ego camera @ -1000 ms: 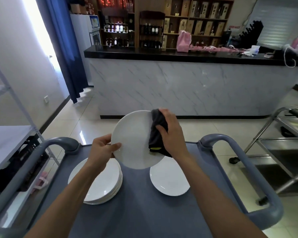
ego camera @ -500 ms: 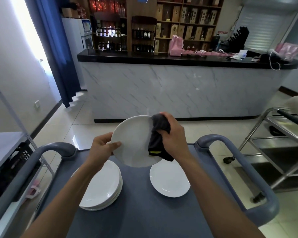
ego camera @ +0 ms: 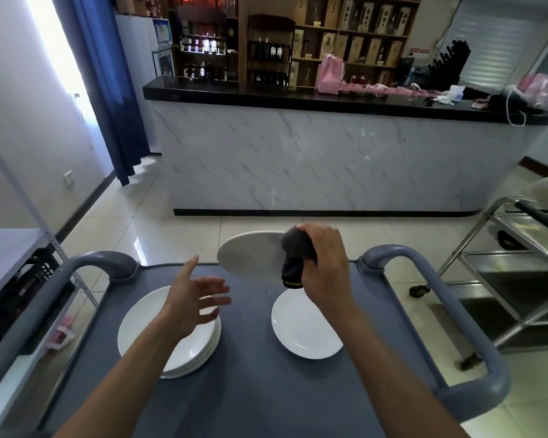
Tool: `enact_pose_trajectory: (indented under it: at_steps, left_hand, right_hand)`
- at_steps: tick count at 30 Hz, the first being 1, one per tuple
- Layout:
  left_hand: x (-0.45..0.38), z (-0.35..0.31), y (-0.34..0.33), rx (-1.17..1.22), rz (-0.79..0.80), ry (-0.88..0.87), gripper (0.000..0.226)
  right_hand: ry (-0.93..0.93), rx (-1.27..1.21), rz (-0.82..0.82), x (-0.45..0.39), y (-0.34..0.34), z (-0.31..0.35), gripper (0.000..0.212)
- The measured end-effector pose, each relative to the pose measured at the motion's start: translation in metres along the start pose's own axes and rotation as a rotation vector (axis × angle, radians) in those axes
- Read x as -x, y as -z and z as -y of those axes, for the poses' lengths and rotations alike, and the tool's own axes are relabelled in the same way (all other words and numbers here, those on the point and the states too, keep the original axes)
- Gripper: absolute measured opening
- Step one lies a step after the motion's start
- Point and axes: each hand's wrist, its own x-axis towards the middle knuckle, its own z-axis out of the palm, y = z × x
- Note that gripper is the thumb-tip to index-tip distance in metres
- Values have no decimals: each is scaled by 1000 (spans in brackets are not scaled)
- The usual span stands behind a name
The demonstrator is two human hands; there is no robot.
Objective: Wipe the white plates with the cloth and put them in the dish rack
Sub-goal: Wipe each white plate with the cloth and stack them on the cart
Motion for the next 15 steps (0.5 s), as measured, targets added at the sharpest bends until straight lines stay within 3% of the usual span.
enact_pose_trajectory:
  at_steps: [2, 4, 8, 12, 15]
  left_hand:
    - [-1, 0, -5, -7, 122, 108, 85]
    - [-2, -1, -13, 23, 189, 157, 84]
    - [1, 0, -25, 150, 198, 191, 52]
    - [0, 2, -35, 438, 167, 111, 22]
    - [-3, 2, -35, 565, 80, 24, 18]
  right_hand:
    - [42, 4, 11, 6, 0, -3, 56]
    - [69, 10, 43, 14, -1, -3, 51]
    - [134, 35, 84, 31, 0, -8, 38]
    - [170, -9, 228, 46, 5, -22, 32]
    - [200, -18, 318, 59, 8, -33, 32]
